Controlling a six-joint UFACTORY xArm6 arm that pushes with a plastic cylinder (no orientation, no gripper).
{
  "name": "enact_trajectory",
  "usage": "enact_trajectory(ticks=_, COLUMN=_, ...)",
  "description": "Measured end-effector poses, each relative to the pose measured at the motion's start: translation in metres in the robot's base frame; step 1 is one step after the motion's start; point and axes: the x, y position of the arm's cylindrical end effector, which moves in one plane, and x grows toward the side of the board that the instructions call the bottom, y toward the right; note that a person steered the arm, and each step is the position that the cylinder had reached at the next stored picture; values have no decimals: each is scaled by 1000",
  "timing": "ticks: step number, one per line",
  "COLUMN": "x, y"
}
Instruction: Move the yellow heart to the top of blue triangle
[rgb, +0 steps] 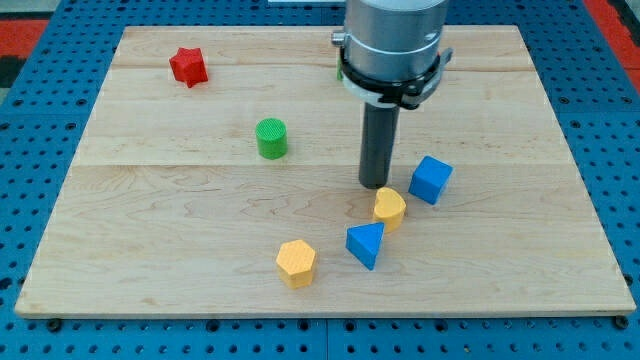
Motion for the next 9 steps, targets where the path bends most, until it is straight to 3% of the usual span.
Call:
enact_trajectory(ticks=1, x=8, y=67)
enact_trajectory(ticks=2, x=39, y=77)
enact_trajectory(ticks=3, x=47, y=59)
enact_trajectory(ticks=5, x=10, y=-11)
enact_trajectory(ticks=7, x=33, y=-3)
enact_trajectory(ticks=8, x=25, y=37)
enact_trajectory(ticks=9, x=63, y=118)
